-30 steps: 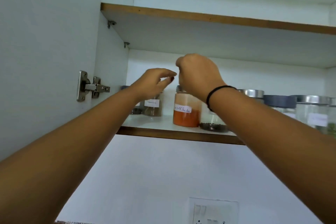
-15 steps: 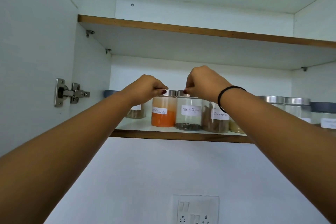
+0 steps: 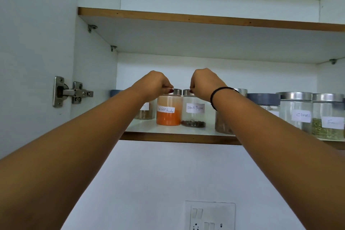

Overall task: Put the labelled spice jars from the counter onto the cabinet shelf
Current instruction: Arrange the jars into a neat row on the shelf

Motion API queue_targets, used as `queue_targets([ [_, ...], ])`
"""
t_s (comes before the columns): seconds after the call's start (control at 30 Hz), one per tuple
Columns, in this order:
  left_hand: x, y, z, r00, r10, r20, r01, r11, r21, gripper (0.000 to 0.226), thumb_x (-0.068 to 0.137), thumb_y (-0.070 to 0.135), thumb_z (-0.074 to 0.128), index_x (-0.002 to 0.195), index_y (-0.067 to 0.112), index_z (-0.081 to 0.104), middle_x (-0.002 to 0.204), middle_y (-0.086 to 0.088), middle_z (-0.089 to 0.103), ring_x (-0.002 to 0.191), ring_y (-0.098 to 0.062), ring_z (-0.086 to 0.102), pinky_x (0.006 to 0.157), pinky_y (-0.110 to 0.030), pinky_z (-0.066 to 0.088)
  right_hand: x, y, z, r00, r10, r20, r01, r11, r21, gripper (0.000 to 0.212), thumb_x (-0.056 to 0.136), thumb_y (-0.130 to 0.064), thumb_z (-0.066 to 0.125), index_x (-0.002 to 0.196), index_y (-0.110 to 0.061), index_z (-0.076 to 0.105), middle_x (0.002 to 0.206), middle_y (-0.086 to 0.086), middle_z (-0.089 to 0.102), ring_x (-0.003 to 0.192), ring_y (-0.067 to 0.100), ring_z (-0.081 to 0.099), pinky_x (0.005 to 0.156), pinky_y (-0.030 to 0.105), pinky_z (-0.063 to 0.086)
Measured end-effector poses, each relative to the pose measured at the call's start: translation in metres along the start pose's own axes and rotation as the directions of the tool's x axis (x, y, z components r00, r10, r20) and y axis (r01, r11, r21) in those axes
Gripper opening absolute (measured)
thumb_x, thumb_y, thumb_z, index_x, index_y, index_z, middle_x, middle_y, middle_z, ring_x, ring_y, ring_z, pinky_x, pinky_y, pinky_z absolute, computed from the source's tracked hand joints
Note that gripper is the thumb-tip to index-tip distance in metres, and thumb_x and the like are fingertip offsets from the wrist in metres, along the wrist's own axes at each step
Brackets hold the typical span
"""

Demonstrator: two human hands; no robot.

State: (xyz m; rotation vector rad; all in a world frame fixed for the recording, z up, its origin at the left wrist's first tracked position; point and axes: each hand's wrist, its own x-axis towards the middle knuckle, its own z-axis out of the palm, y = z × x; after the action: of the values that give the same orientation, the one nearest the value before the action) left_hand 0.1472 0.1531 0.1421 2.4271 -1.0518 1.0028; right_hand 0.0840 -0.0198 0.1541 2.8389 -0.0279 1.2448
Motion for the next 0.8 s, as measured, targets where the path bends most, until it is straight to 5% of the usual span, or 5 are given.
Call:
queue_targets([
  [0.2,0.019,-0.01,0.015,0.999,-0.046,0.004,0.046,0.997,0.064,0.027,0.097,0.022,0.061,0.118,0.009,0.072,0.113,-0.011,0.072,0.1,-0.026,0.066,0.094,-0.041,0.053,0.013,-0.003,0.022,1.0,0.02,-0.015,-0.02,1.0,0.003,0.013,0.089,-0.001,0.061,0.099,-0.002,0.07,0.096,0.013,0.066,0.079,0.026,0.058,0.071,0.029,0.049],
  [0.4,0.039,-0.022,0.03,0.993,-0.114,0.022,0.111,0.985,0.131,0.027,0.098,0.021,0.059,0.119,0.011,0.072,0.114,-0.008,0.072,0.101,-0.024,0.065,0.089,-0.032,0.052,0.027,-0.008,0.044,0.999,0.042,0.0,-0.042,0.999,-0.007,0.018,0.088,0.005,0.055,0.075,-0.007,0.056,0.066,0.004,0.044,0.071,0.024,0.049,0.067,0.027,0.041],
  [0.53,0.05,-0.029,0.037,0.989,-0.145,0.04,0.137,0.979,0.153,0.026,0.098,0.02,0.058,0.118,0.011,0.072,0.114,-0.009,0.072,0.101,-0.024,0.066,0.091,-0.032,0.053,0.038,-0.007,0.055,0.999,0.035,0.018,-0.035,0.999,0.016,0.013,0.089,0.004,0.057,0.091,-0.004,0.066,0.078,0.007,0.053,0.075,0.023,0.051,0.07,0.028,0.044],
  [0.67,0.058,-0.036,0.043,0.985,-0.164,0.051,0.152,0.972,0.181,0.025,0.097,0.019,0.059,0.116,0.01,0.073,0.114,-0.009,0.072,0.102,-0.025,0.066,0.092,-0.034,0.053,0.042,-0.007,0.066,0.999,0.047,0.003,-0.047,0.999,-0.003,0.029,0.086,0.007,0.054,0.063,-0.008,0.047,0.062,0.004,0.041,0.062,0.02,0.046,0.065,0.027,0.04],
  [0.8,0.063,-0.043,0.052,0.985,-0.165,0.04,0.154,0.967,0.203,0.023,0.096,0.019,0.059,0.109,0.008,0.075,0.107,-0.012,0.072,0.098,-0.028,0.067,0.087,-0.035,0.053,0.041,-0.007,0.072,0.999,0.037,0.01,-0.037,0.999,-0.009,0.038,0.082,0.012,0.049,0.056,-0.011,0.033,0.058,0.004,0.033,0.051,0.016,0.032,0.047,0.024,0.027],
])
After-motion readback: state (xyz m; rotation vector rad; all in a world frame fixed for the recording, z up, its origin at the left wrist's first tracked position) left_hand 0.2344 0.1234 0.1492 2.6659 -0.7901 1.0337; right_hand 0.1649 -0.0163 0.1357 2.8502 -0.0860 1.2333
